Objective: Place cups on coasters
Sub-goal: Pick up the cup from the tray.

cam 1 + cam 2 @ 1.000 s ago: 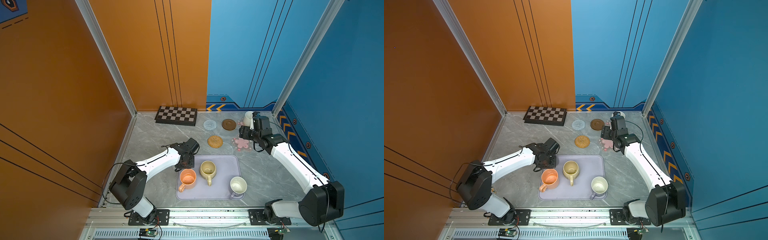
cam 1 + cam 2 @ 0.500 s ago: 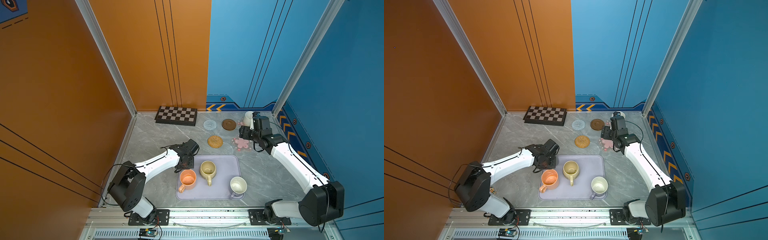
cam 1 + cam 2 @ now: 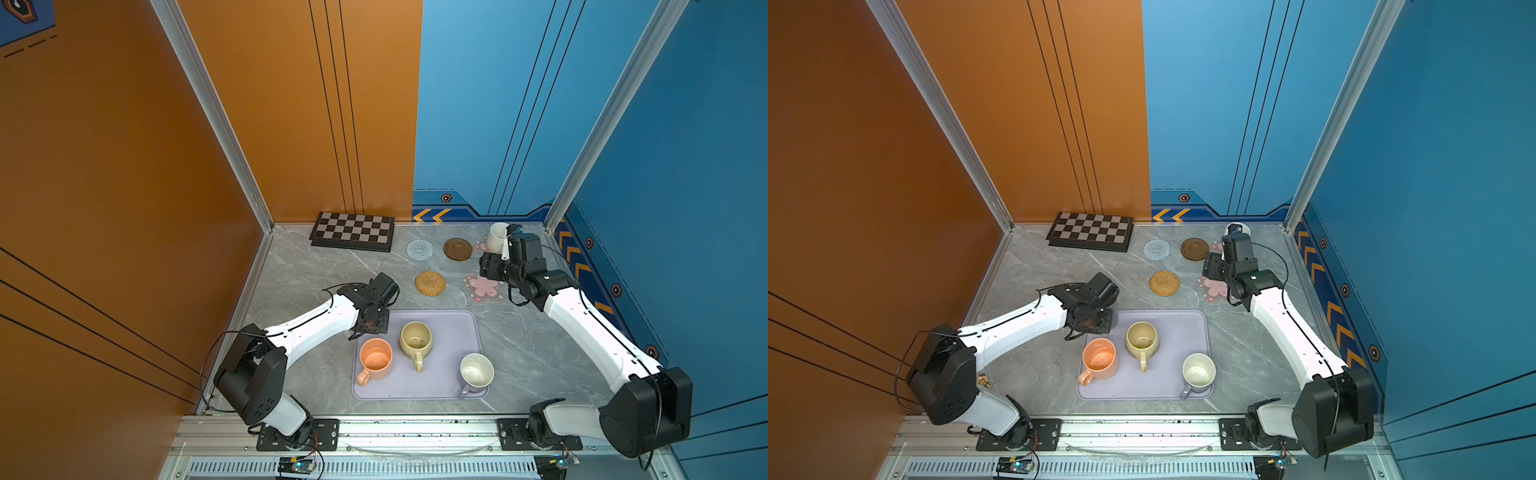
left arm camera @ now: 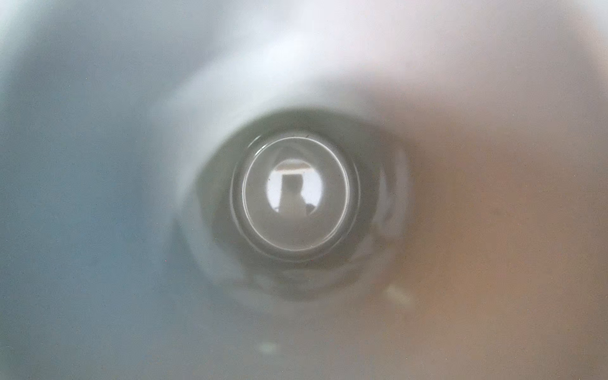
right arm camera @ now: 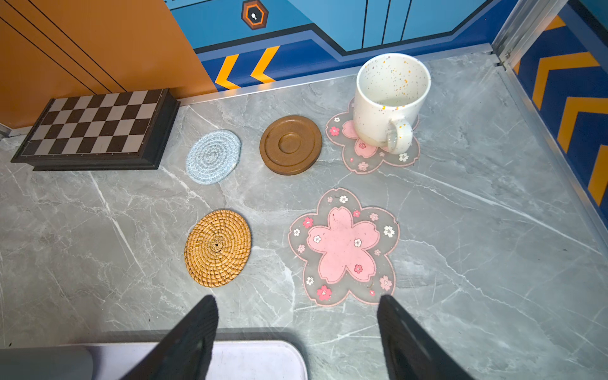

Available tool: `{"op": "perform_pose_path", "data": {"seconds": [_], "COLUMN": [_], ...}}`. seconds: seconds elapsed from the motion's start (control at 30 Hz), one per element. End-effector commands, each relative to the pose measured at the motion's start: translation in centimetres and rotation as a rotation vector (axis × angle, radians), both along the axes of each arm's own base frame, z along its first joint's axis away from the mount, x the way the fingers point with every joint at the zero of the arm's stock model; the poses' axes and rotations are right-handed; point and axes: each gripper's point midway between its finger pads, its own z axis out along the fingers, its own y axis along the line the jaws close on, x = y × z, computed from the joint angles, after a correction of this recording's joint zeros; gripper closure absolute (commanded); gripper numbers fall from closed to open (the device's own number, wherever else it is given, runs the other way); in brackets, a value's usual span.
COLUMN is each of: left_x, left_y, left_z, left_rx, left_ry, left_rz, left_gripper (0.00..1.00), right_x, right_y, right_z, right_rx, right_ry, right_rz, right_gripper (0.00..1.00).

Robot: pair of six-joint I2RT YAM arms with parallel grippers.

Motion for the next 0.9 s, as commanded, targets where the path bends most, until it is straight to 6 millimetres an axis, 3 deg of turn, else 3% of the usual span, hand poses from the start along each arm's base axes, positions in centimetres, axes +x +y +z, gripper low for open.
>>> {"op": "perform_pose_path", "data": {"seconds": [0.0,0.4,0.87], "left_x": [1.9,4.8,9.6], "left_y": [-0.9,-3.3,-6.1], "left_z": [3.0,6.0,7.9], "left_rx": [-0.010,-0.031,-0.079], "left_ry": [-0.098,-0.174,-0.239], "left_rz": [-0.052,-0.132,-0.151], "left_gripper": [1.00,1.00,1.00], "right_x": [-0.7,-0.6,-1.6], "right_y": [-0.5,-1.0,-2.7], "right_z": [0.1,-0.2,-0.7], "right_rx": [0.013,0.009,0.001], "right_ry": [0.003,0.008,0.027], "right_rz": [-0.012,-0.023,-0.058], "right_gripper": [0.21,0.22,0.22]}}
